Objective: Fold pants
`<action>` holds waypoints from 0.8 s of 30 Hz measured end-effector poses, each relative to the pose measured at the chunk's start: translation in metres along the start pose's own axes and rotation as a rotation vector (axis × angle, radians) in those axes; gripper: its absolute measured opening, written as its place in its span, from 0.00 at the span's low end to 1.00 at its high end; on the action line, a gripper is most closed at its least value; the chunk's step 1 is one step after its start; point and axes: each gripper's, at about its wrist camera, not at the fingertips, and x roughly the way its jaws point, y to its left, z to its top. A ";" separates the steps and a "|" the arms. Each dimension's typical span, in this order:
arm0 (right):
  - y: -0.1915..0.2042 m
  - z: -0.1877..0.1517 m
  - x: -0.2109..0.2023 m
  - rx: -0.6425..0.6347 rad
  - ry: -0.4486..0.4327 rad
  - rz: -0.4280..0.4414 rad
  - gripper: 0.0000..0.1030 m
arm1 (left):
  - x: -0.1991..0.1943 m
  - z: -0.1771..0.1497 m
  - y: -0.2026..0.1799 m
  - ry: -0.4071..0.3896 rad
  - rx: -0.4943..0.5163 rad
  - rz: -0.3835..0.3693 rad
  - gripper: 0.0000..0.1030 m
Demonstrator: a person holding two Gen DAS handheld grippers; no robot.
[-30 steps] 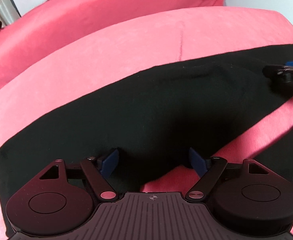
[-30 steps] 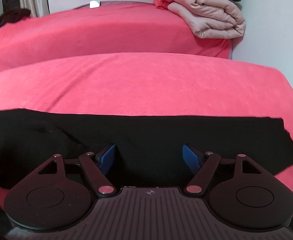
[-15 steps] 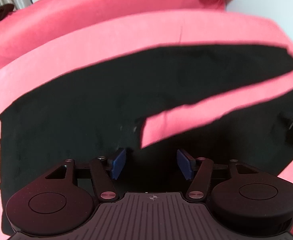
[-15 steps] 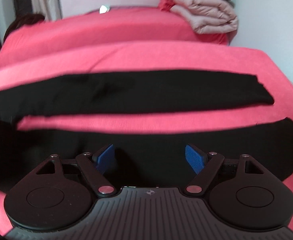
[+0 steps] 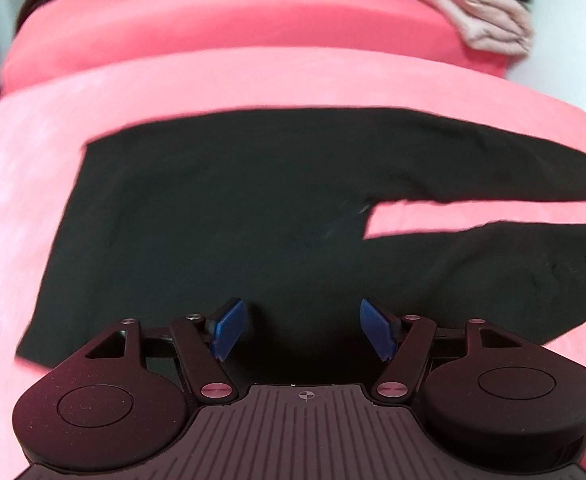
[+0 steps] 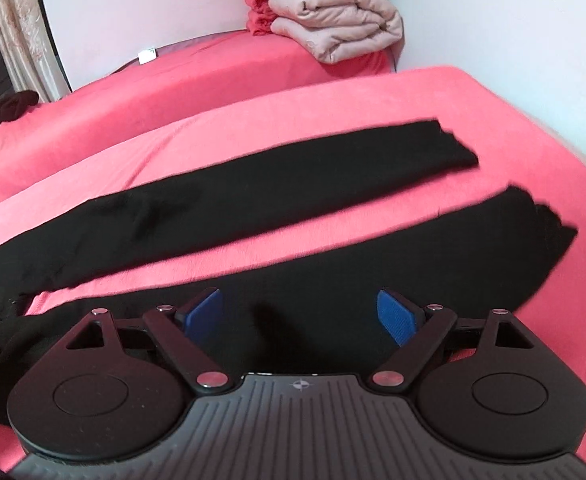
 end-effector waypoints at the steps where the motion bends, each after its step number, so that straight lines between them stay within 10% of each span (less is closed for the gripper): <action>1: -0.001 -0.004 -0.001 0.003 0.006 0.005 0.85 | -0.004 -0.007 0.006 0.007 -0.026 0.011 1.00; 8: 0.000 -0.006 -0.006 -0.018 -0.002 0.024 0.85 | -0.024 -0.048 0.040 0.072 -0.175 0.075 1.00; 24: -0.013 -0.008 -0.025 0.022 0.029 0.036 0.85 | -0.014 -0.058 0.095 0.034 -0.550 -0.061 1.00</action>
